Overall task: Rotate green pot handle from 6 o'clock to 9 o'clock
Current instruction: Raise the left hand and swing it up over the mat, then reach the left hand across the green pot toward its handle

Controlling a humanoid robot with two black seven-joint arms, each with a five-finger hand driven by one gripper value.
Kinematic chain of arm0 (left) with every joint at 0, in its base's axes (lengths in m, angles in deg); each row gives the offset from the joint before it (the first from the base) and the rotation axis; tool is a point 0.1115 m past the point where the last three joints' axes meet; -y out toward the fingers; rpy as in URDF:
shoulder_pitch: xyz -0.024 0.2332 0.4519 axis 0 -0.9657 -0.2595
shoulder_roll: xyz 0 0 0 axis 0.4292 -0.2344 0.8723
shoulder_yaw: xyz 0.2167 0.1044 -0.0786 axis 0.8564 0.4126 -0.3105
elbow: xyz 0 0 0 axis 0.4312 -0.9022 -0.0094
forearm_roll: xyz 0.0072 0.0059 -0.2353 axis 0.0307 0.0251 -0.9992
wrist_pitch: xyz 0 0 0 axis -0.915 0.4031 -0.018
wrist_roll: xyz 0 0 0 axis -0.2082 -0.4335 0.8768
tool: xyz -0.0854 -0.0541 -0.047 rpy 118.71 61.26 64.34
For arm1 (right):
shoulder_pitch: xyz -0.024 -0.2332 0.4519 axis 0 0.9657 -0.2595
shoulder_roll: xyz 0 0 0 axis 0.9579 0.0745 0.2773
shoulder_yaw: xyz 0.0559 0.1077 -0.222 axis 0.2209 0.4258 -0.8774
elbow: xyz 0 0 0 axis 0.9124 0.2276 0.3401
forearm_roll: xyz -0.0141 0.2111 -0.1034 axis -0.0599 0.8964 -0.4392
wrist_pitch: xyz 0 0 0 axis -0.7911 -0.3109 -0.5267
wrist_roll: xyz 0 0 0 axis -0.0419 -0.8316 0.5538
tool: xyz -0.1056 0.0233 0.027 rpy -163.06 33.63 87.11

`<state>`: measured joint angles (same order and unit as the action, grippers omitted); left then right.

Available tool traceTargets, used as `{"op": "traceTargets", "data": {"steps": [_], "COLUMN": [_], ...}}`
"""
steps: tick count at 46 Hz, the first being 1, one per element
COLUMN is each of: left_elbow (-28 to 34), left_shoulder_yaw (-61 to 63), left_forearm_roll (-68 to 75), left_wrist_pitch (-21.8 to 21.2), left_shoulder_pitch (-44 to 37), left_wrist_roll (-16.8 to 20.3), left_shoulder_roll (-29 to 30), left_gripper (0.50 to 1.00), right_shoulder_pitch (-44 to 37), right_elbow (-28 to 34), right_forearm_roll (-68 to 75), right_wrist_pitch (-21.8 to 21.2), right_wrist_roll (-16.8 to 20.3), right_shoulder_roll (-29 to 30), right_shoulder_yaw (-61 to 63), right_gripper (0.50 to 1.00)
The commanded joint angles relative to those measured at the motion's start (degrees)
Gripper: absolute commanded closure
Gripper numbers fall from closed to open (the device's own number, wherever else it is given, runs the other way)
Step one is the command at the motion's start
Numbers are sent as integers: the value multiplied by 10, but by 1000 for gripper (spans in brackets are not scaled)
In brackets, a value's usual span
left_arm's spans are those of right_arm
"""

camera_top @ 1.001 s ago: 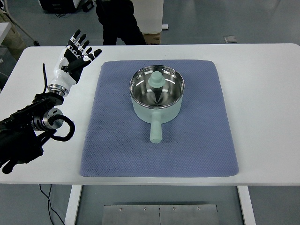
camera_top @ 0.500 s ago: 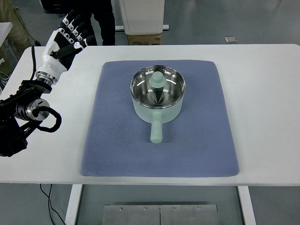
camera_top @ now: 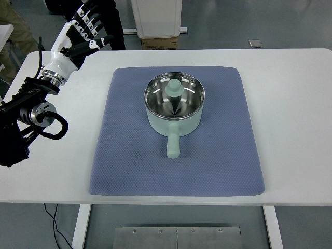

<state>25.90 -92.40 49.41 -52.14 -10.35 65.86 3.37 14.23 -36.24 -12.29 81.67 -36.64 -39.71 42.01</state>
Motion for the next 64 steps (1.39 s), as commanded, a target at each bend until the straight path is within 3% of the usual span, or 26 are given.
{"op": "traceTargets", "data": {"steps": [1, 32, 52, 64], "left_elbow": [-27, -178, -236, -262], "left_shoulder_yaw": [-10, -29, -28, -25], "left_forearm_roll": [24, 193, 253, 288], "left_wrist_pitch": [0, 0, 3, 28], "left_shoulder_pitch": [0, 11, 32, 49], "left_wrist_roll": [0, 0, 0, 0], "left_shoulder_roll": [13, 67, 70, 78], "left_gripper": [500, 500, 500, 500], "right_shoulder_pitch": [0, 0, 0, 0], "right_elbow": [0, 0, 0, 0], "right_forearm_roll": [0, 0, 0, 0], "right_wrist_pitch": [0, 0, 0, 0], "right_wrist_roll": [0, 0, 0, 0], "right_shoulder_roll": [0, 0, 0, 0], "right_shoulder_yaw": [0, 0, 0, 0], "right_gripper": [500, 500, 500, 500]}}
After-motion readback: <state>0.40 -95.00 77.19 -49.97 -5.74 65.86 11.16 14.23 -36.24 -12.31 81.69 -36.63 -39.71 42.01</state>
